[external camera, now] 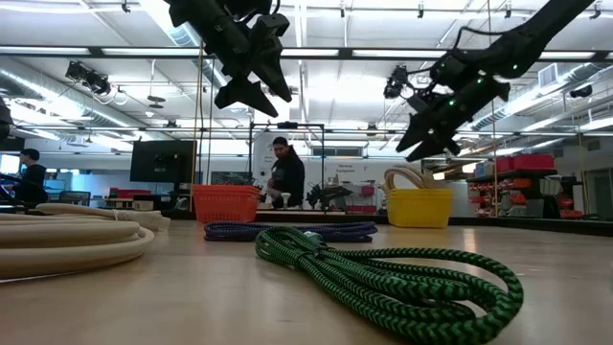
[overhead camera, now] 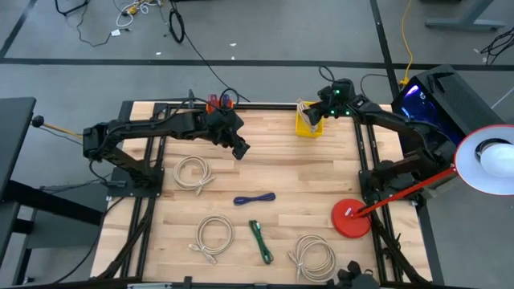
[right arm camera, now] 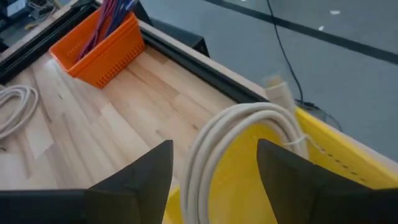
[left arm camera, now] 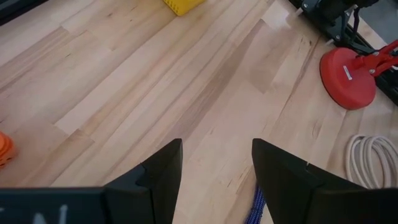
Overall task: Pick & Place USB Port
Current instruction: Put the brown HDMI cable into the yellow bin
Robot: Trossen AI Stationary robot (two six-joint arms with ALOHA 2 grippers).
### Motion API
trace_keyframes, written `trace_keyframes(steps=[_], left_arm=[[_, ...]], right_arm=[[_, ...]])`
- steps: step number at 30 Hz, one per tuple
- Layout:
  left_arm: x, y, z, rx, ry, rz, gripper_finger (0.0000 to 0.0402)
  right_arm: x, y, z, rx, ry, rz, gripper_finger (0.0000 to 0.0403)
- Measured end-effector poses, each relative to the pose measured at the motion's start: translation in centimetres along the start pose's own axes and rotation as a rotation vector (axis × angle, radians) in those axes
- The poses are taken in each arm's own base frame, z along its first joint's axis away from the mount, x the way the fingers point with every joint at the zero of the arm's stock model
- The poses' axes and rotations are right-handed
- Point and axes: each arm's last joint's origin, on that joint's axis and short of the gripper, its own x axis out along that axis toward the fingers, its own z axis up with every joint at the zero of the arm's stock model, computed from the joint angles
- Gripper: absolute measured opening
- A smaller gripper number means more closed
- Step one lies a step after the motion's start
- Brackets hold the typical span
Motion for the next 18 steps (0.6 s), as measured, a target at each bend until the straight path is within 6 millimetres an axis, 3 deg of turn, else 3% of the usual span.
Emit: trace_keyframes(steps=[5, 13, 18], left_arm=[[0.0, 0.1, 0.0, 0.005, -0.001, 0.002, 0.0199], [0.0, 0.1, 0.1, 0.019, -0.003, 0.003, 0.0199], [0.0, 0.1, 0.1, 0.024, -0.006, 0.003, 0.0199]], right_arm=[[-3.3, 1.6, 0.2, -0.008, -0.011, 0.055, 0.0227], [-9.6, 7.4, 0.6, -0.046, -0.177, 0.329, 0.0224], [-11.1, 10.8, 0.0, -0.075, -0.22, 0.415, 0.0222]])
